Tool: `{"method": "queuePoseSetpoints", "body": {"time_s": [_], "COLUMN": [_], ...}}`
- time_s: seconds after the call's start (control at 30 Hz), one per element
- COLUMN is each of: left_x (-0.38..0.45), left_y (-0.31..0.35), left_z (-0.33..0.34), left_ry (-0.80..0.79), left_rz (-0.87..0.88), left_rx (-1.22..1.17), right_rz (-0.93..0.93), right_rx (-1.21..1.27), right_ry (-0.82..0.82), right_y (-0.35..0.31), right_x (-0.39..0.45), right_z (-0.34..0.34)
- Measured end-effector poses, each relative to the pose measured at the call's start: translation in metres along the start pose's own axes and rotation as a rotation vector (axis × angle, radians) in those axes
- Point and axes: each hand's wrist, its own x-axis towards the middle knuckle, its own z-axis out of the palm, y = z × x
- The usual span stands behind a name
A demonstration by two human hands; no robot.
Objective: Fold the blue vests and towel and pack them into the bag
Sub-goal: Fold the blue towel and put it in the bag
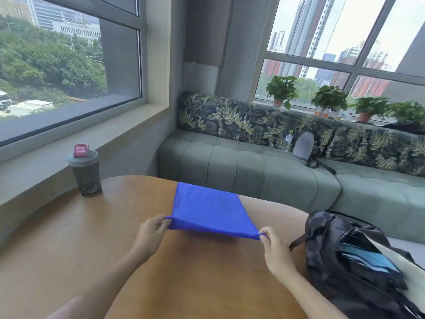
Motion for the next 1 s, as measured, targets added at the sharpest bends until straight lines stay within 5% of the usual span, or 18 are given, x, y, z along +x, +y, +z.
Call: {"method": "queuePoseSetpoints", "body": {"time_s": [0.33, 1.0], "left_x": [-0.102, -0.224], "left_y": [-0.037, 0.027], "left_z": [0.001, -0.063], "left_ry": [-0.063, 0.119], "left_rz": [0.011, 0.009], "left_rx": [0.089, -0.155], "right_rz": [0.083, 0.007], "right_rx": [0.004, 0.301], "right_ry": [0.052, 0.321], "right_y": [0.031, -0.040], "right_x": [-0.108, -0.239], "right_z": [0.016, -0.026]}}
